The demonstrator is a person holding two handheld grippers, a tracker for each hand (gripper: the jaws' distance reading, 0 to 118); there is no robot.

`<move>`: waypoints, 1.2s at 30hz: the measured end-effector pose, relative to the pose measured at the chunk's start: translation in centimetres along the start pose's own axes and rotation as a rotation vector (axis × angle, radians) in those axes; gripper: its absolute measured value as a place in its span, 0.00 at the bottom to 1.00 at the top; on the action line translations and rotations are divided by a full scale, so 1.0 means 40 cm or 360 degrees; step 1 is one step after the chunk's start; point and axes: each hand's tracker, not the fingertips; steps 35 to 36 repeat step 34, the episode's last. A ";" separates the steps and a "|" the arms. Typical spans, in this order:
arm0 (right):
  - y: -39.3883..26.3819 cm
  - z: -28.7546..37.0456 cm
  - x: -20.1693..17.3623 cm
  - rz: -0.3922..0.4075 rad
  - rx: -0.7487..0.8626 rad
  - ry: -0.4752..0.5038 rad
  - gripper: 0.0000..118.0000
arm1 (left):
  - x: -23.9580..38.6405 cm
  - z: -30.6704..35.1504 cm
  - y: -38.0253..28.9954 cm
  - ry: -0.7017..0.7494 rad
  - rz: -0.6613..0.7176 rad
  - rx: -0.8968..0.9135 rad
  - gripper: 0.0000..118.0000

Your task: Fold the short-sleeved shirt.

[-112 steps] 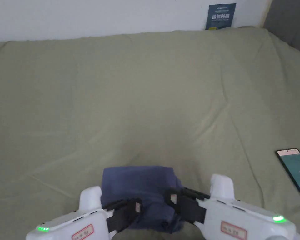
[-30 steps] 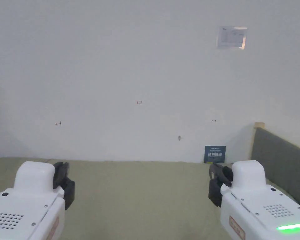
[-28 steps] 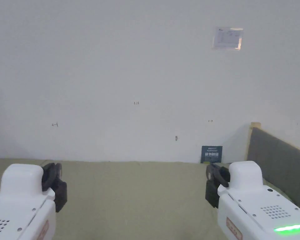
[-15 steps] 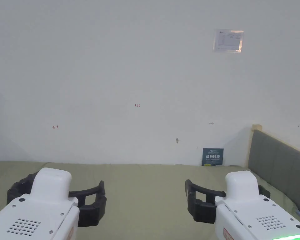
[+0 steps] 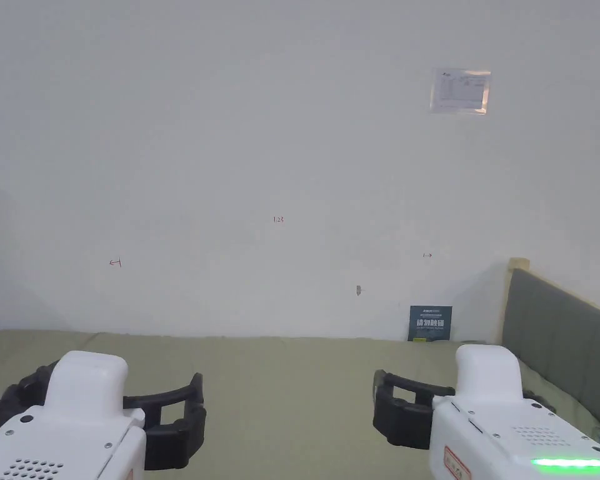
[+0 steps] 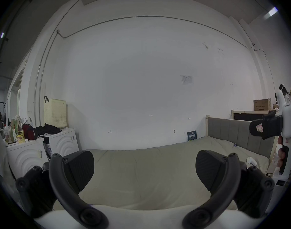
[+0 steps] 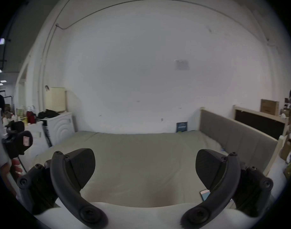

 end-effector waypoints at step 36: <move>0.011 0.013 0.016 -0.0173 0.0036 0.0174 1.00 | -0.010 0.005 0.001 0.0003 0.0034 0.0009 1.00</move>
